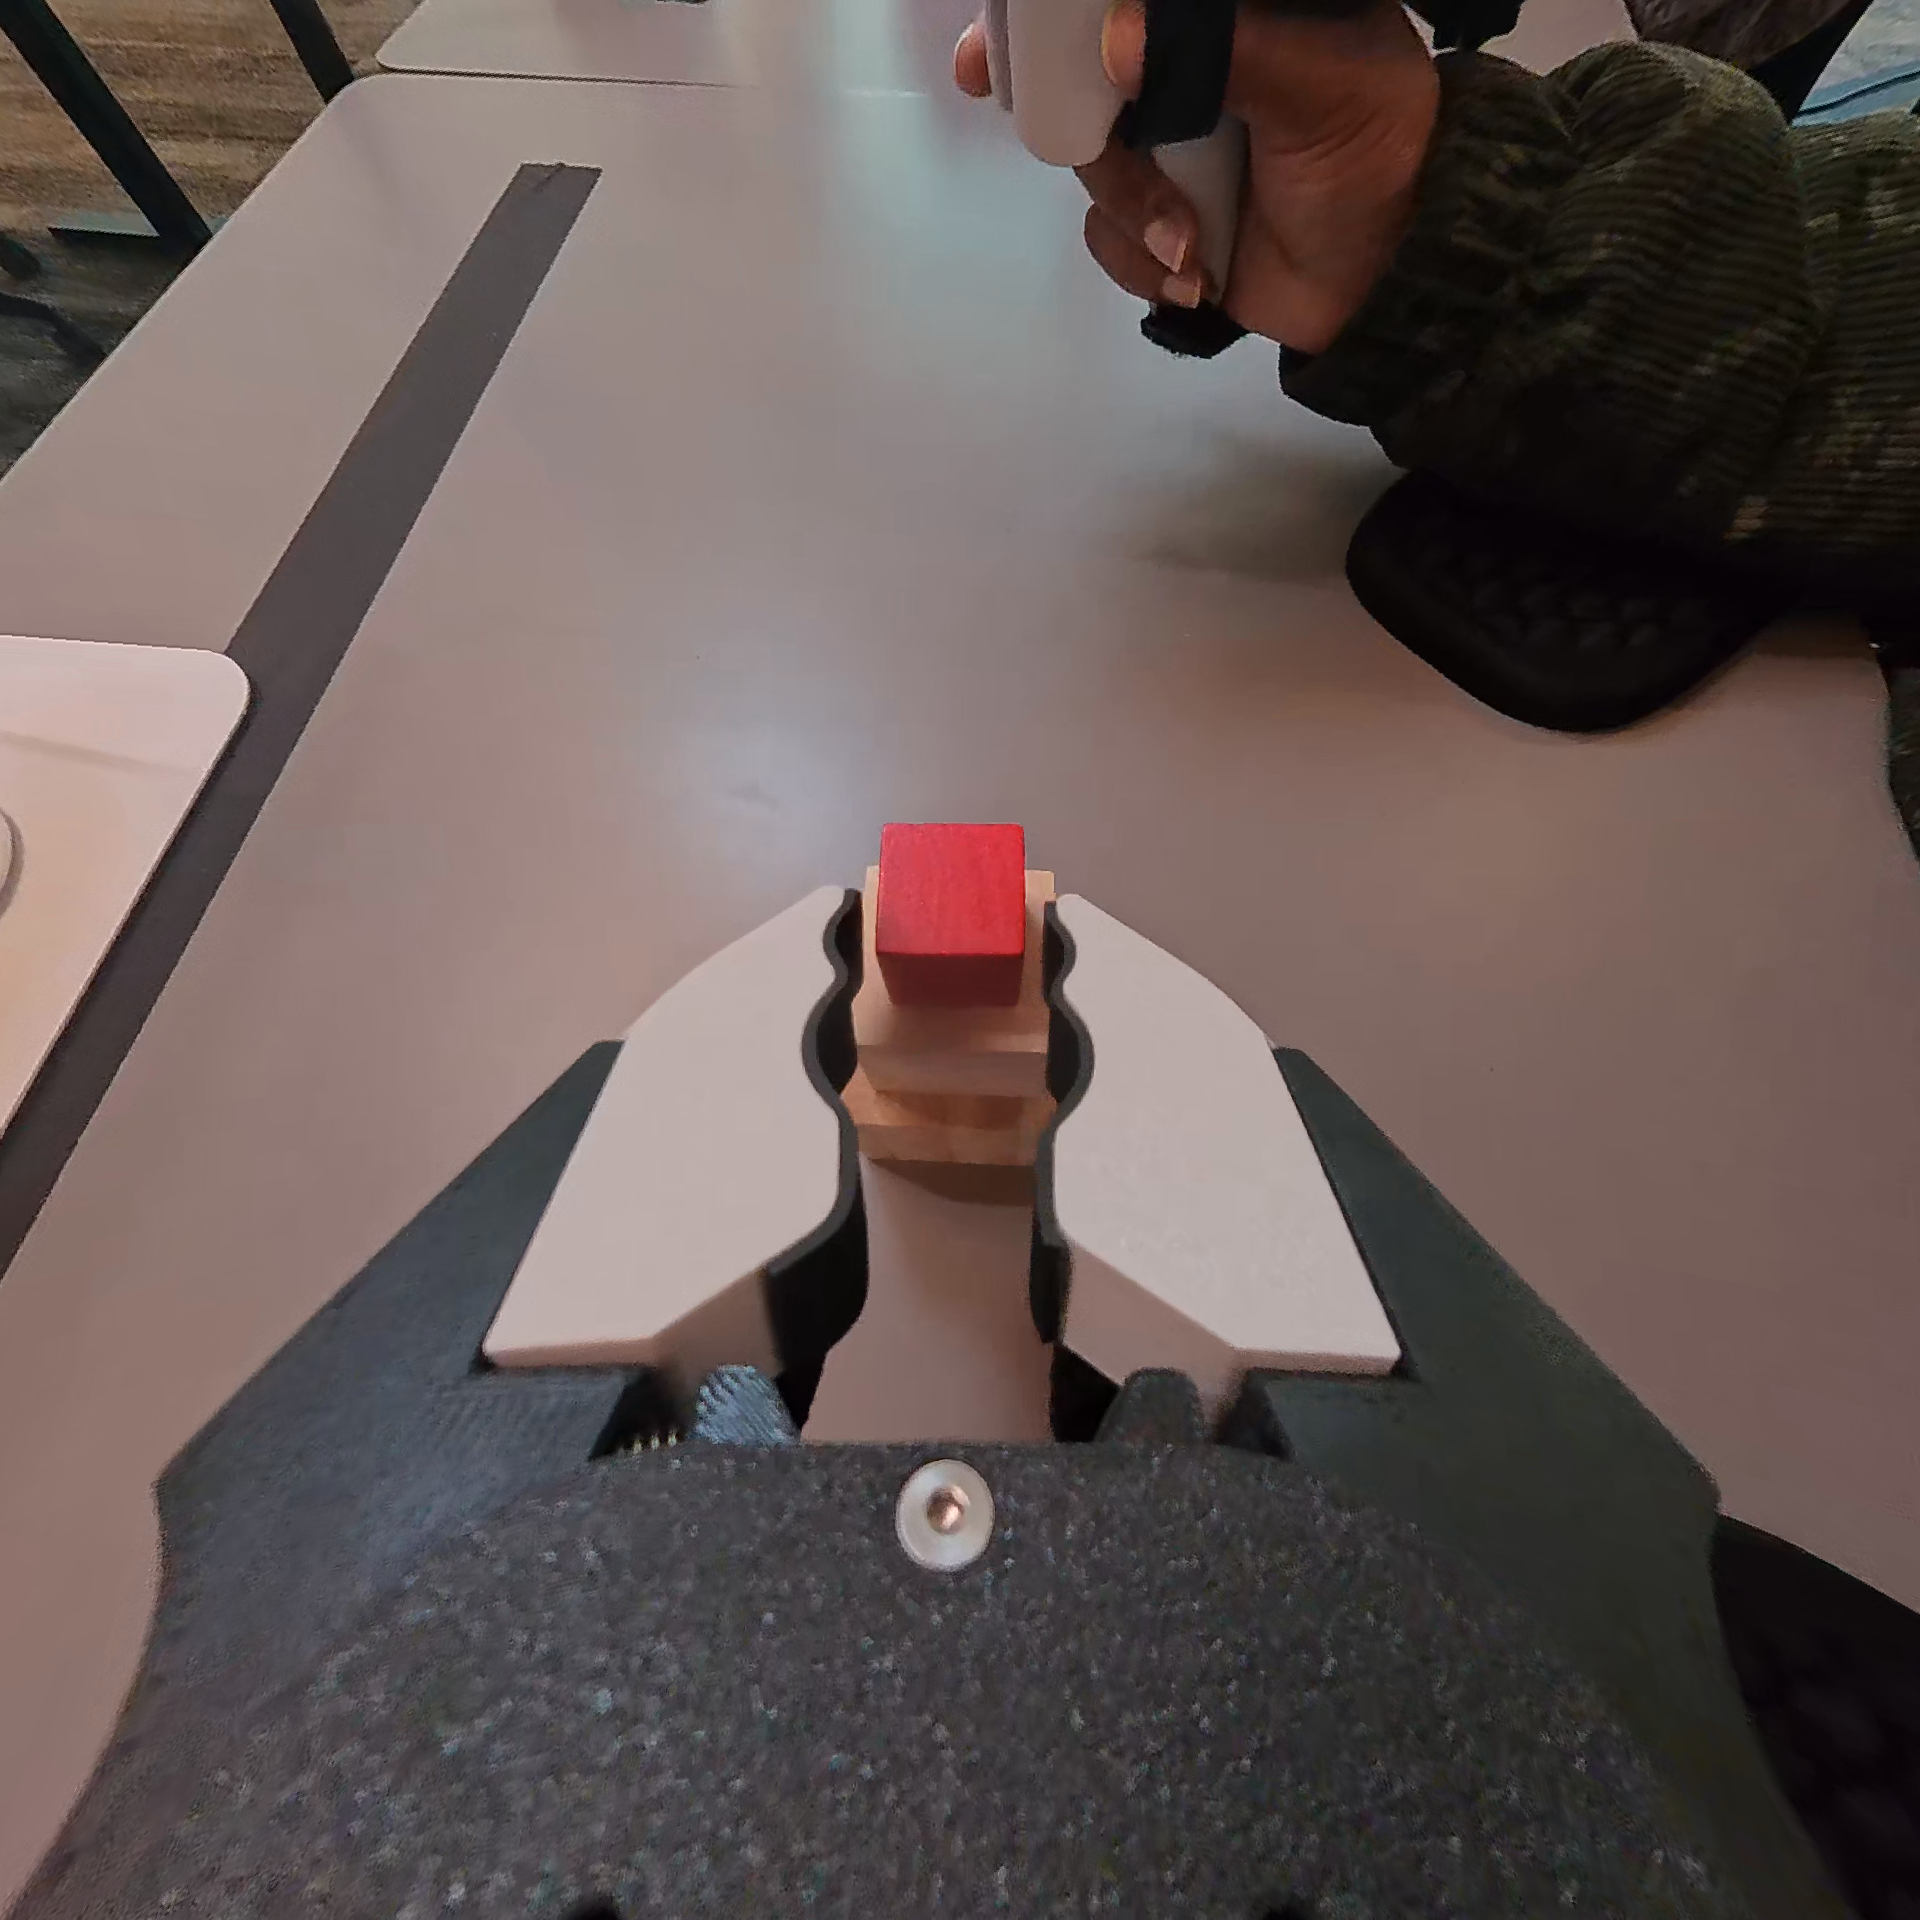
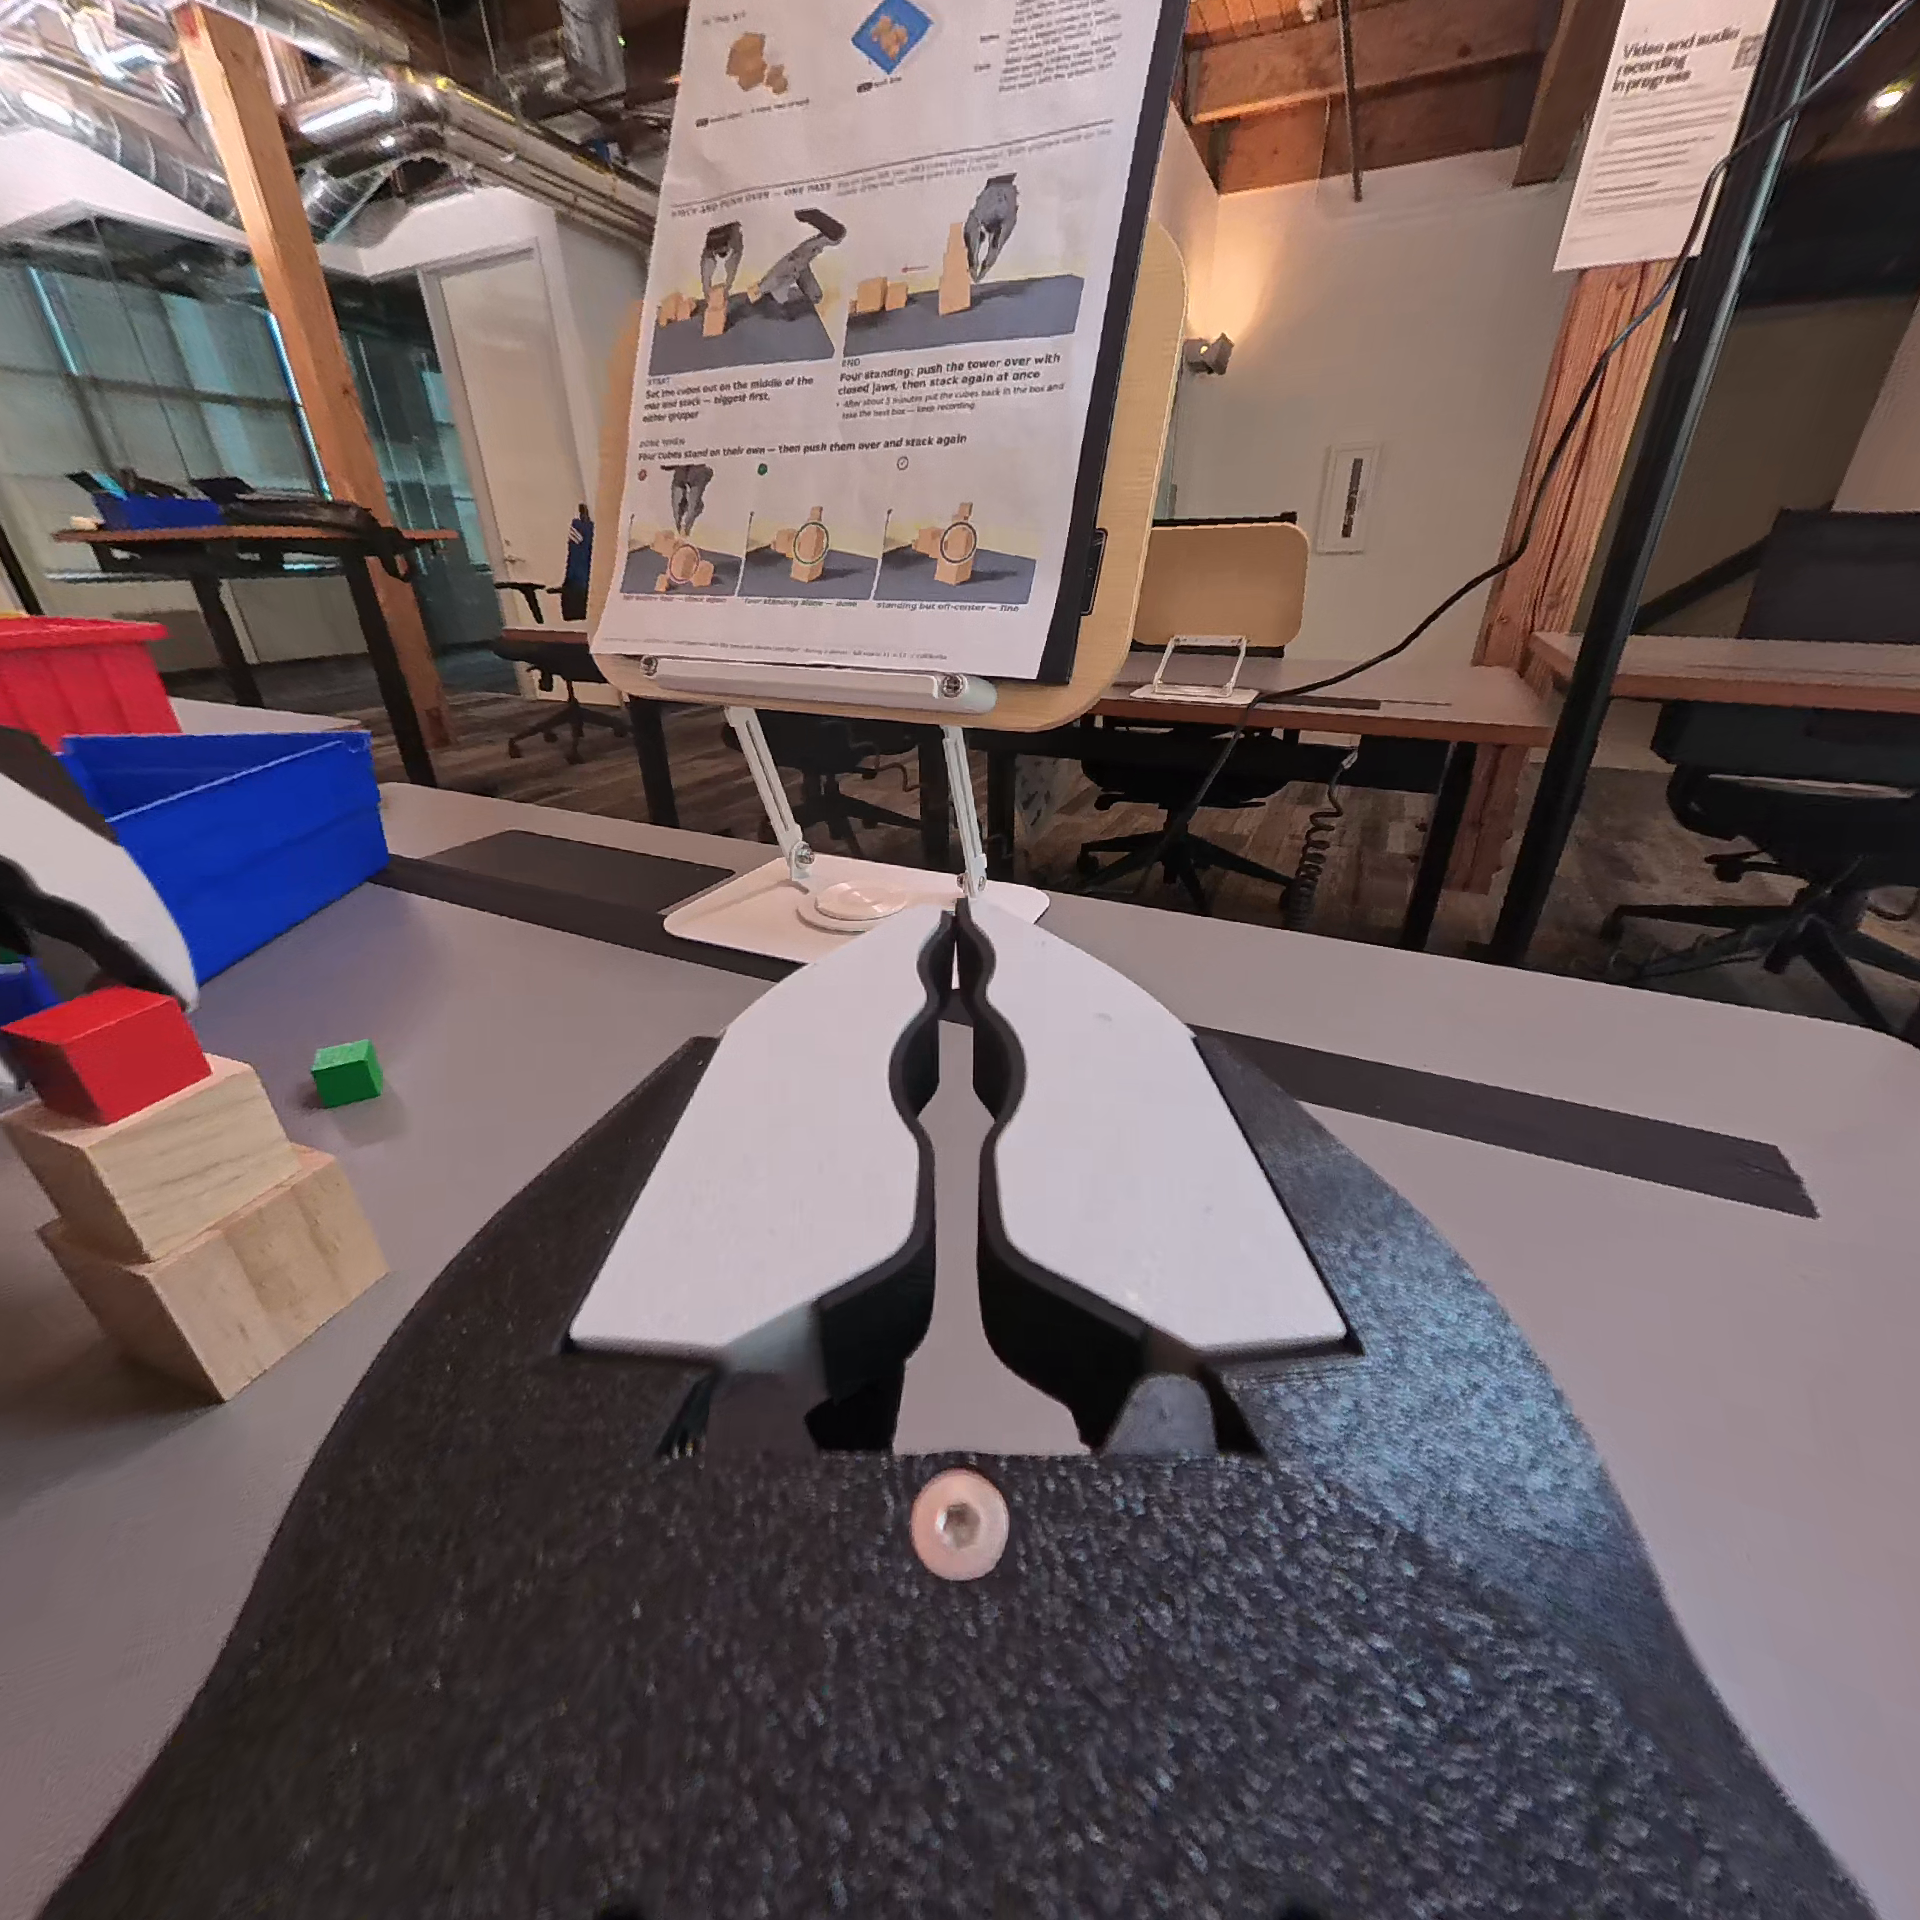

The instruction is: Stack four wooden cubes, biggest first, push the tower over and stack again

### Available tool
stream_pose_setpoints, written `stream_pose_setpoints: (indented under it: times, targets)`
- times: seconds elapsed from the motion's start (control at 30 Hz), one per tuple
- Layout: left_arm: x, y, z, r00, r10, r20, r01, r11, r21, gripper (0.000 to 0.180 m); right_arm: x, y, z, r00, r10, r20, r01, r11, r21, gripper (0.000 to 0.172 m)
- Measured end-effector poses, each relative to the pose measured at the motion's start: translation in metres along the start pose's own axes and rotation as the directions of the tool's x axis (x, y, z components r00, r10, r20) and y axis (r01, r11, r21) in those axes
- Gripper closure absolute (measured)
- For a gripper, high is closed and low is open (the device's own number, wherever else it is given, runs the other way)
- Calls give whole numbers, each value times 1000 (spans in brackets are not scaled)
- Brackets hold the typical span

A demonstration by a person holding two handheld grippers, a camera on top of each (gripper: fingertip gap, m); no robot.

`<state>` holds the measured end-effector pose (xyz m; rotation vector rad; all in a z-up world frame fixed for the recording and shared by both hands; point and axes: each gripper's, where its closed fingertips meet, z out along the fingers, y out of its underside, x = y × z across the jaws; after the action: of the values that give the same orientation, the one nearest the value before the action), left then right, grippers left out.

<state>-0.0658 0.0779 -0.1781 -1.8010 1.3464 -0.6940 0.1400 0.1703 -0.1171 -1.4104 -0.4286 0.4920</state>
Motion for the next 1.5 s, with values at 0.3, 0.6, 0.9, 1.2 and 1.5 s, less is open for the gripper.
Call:
stream_pose_setpoints:
  times: [0.3,0.6,0.9,1.2,1.5]
  targets:
    - [-1,-1,-2,1000,10,-2,-10,1000,-6,152,0,2,1,1000,6,2,-5,1000,-6,171]
    - [-2,0,-2,1000,19,-12,-19,1000,-23,154,-1,3,1,1000,12,14,-12,1000,-14,171]
    - [-2,1,-4,1000,20,-14,-20,999,-28,152,-1,3,1,1000,12,15,-12,1000,-15,171]
    - [-55,-1,-51,964,-144,223,128,988,83,140,-1,2,1,1000,18,17,-18,1000,-13,170]
    - [-100,114,-39,706,-438,557,513,858,25,135,-3,3,2,1000,20,21,-19,1000,-18,170]
